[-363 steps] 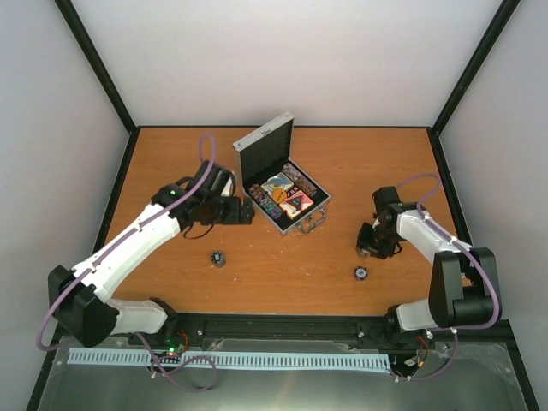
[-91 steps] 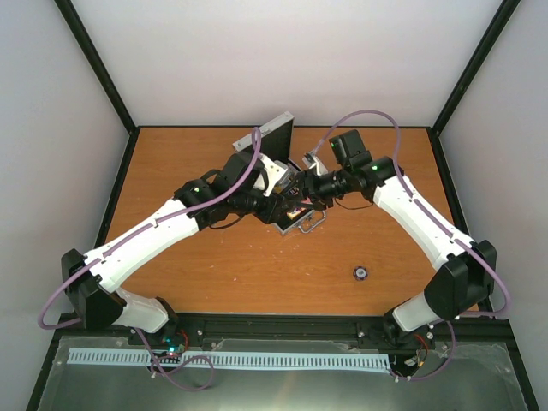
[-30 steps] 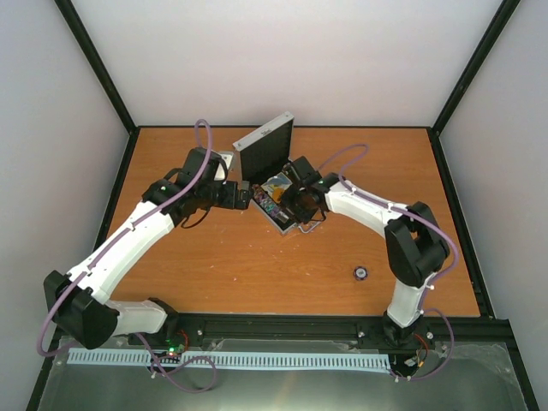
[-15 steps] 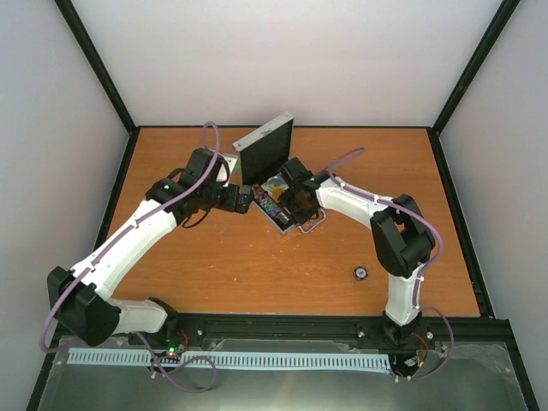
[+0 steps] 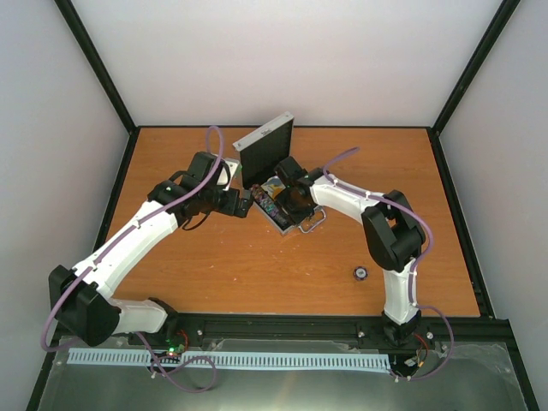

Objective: Pack up texas hold em set

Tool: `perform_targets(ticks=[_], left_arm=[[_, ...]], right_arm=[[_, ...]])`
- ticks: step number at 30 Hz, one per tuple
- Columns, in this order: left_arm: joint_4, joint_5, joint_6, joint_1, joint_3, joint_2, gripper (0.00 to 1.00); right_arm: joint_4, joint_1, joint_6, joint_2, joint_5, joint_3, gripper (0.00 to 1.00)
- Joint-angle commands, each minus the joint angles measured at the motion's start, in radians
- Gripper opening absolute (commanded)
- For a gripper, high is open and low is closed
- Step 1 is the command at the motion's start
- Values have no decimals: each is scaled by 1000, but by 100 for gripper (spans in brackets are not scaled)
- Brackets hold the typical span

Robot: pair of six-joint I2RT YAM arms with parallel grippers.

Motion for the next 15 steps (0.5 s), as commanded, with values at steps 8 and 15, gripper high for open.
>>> perform_targets(ticks=[8,15], left_arm=[[4,5,16,5,9,-10,100],[-15,7,-35,6,42,-24,100]], right_arm=[[-7,8,2,-23,9,49,62],[-93,-25,-166,-199,155,76,74]])
